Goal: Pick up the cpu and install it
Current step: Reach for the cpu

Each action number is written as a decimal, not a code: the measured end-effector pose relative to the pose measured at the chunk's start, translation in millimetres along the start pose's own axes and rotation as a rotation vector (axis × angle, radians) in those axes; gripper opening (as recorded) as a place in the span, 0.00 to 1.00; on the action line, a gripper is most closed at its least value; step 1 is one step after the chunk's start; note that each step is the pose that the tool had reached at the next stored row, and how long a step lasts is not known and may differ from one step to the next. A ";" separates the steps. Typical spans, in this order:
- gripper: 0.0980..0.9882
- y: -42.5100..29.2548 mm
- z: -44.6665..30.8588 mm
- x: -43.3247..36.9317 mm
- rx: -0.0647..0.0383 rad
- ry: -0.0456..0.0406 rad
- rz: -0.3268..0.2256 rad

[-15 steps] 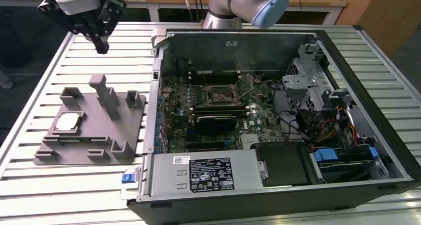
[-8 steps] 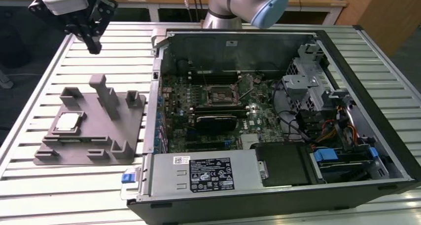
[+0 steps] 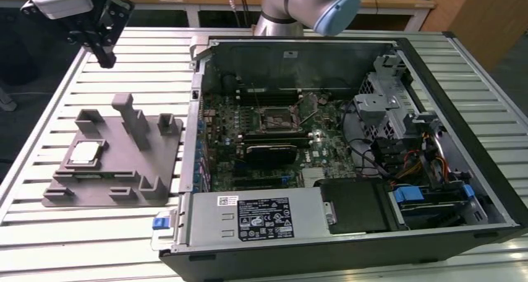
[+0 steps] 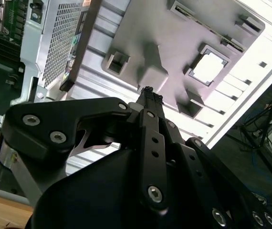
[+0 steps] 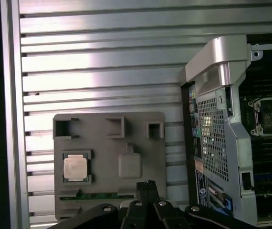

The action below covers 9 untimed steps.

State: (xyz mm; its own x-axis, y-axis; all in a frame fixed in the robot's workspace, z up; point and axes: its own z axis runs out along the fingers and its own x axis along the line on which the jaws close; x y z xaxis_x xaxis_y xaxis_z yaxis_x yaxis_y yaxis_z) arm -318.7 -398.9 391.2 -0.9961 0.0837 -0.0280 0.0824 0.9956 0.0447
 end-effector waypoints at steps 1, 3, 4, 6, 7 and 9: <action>0.01 -0.2 0.0 2.0 0.000 0.0001 0.000; 0.01 -0.5 0.1 6.0 0.000 0.0000 0.000; 0.01 -0.7 0.3 8.2 0.000 0.0000 0.000; 0.01 -1.1 0.7 12.2 0.000 0.0000 0.001; 0.01 -1.3 0.9 14.2 0.000 0.0000 0.001; 0.01 -1.6 1.3 18.1 0.000 0.0000 0.001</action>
State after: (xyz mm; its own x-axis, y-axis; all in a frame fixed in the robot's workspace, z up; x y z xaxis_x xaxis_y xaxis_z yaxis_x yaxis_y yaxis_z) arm -336.8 -398.9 389.3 -0.9960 0.0847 -0.0280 0.0834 0.9955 0.0446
